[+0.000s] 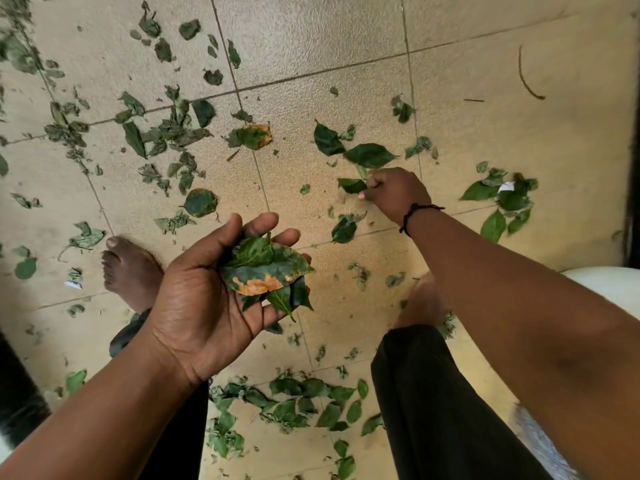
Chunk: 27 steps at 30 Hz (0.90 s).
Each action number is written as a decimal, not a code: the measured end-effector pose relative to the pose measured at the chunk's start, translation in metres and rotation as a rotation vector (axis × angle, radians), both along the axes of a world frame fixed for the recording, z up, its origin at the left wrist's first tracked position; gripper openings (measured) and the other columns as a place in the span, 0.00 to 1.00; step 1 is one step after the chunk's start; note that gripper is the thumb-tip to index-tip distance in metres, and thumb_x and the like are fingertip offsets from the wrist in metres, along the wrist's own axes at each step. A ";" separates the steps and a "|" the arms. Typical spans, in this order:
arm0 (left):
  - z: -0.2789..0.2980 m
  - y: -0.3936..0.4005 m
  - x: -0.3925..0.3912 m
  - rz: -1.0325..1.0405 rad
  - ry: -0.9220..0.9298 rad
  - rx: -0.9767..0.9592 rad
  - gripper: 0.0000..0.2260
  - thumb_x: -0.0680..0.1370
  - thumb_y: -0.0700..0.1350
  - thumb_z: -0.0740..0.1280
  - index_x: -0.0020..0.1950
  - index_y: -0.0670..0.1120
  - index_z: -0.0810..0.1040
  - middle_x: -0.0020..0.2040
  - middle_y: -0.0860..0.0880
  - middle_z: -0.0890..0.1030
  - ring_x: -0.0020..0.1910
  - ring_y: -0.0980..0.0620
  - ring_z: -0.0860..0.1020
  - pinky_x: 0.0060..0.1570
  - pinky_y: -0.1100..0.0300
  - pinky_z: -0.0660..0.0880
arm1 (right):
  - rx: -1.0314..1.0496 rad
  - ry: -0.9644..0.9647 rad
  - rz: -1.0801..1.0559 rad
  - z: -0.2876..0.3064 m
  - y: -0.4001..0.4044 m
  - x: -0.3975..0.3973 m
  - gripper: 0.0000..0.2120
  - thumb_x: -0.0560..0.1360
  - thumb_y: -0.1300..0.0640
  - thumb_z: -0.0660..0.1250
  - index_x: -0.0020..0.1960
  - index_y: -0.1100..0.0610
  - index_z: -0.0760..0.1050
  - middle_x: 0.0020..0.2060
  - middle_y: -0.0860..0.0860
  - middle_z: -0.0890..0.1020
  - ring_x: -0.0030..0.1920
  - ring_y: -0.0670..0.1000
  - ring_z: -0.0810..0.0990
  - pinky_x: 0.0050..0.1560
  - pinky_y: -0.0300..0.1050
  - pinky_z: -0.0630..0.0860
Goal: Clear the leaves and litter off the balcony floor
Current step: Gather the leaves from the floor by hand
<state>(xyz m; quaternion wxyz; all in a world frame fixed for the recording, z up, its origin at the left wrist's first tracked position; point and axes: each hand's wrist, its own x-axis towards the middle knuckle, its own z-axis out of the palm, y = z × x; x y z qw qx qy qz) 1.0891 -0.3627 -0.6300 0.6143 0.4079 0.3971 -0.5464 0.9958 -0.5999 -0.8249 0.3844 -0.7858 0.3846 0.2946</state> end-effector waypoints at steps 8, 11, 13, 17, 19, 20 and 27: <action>-0.004 -0.004 0.006 -0.007 0.012 0.025 0.14 0.73 0.54 0.64 0.42 0.49 0.87 0.52 0.45 0.85 0.54 0.42 0.81 0.52 0.42 0.76 | -0.301 0.217 0.587 -0.005 -0.043 0.055 0.13 0.80 0.51 0.59 0.59 0.56 0.76 0.58 0.57 0.77 0.55 0.59 0.76 0.51 0.49 0.70; -0.007 -0.006 0.009 -0.018 0.017 0.023 0.14 0.73 0.54 0.64 0.42 0.49 0.87 0.52 0.45 0.85 0.52 0.42 0.82 0.52 0.42 0.76 | -0.332 0.200 0.578 -0.013 -0.045 0.059 0.24 0.77 0.45 0.66 0.66 0.57 0.67 0.65 0.59 0.70 0.61 0.61 0.74 0.58 0.53 0.69; -0.008 -0.008 0.012 -0.025 0.021 0.016 0.14 0.72 0.54 0.64 0.42 0.49 0.86 0.51 0.45 0.85 0.52 0.42 0.83 0.51 0.43 0.78 | -0.310 0.174 0.538 -0.016 -0.042 0.060 0.30 0.74 0.43 0.69 0.67 0.58 0.63 0.64 0.60 0.68 0.58 0.62 0.75 0.53 0.53 0.70; -0.009 -0.012 0.020 -0.022 0.032 -0.001 0.14 0.72 0.54 0.64 0.42 0.48 0.86 0.51 0.45 0.85 0.50 0.43 0.83 0.48 0.46 0.79 | -0.336 0.168 0.587 -0.024 -0.035 0.055 0.23 0.76 0.47 0.67 0.65 0.58 0.67 0.62 0.59 0.70 0.59 0.61 0.73 0.56 0.53 0.70; -0.010 -0.014 0.023 -0.026 0.035 -0.008 0.14 0.72 0.54 0.64 0.42 0.48 0.86 0.51 0.45 0.85 0.50 0.43 0.83 0.49 0.45 0.79 | -0.306 0.193 0.543 -0.025 -0.034 0.052 0.19 0.77 0.48 0.66 0.63 0.57 0.70 0.62 0.59 0.70 0.61 0.61 0.71 0.59 0.54 0.69; -0.010 -0.014 0.025 -0.029 0.036 -0.010 0.14 0.72 0.54 0.64 0.42 0.48 0.86 0.51 0.45 0.85 0.50 0.43 0.83 0.49 0.45 0.78 | -0.289 0.198 0.526 -0.025 -0.033 0.050 0.17 0.77 0.48 0.66 0.62 0.56 0.72 0.62 0.58 0.70 0.61 0.60 0.70 0.60 0.54 0.68; -0.010 -0.017 0.028 -0.044 0.036 -0.008 0.14 0.72 0.54 0.64 0.43 0.49 0.87 0.52 0.45 0.85 0.52 0.43 0.83 0.52 0.42 0.76 | 0.036 0.033 0.101 0.002 -0.032 0.059 0.05 0.72 0.52 0.73 0.44 0.51 0.78 0.39 0.45 0.79 0.42 0.46 0.77 0.48 0.43 0.72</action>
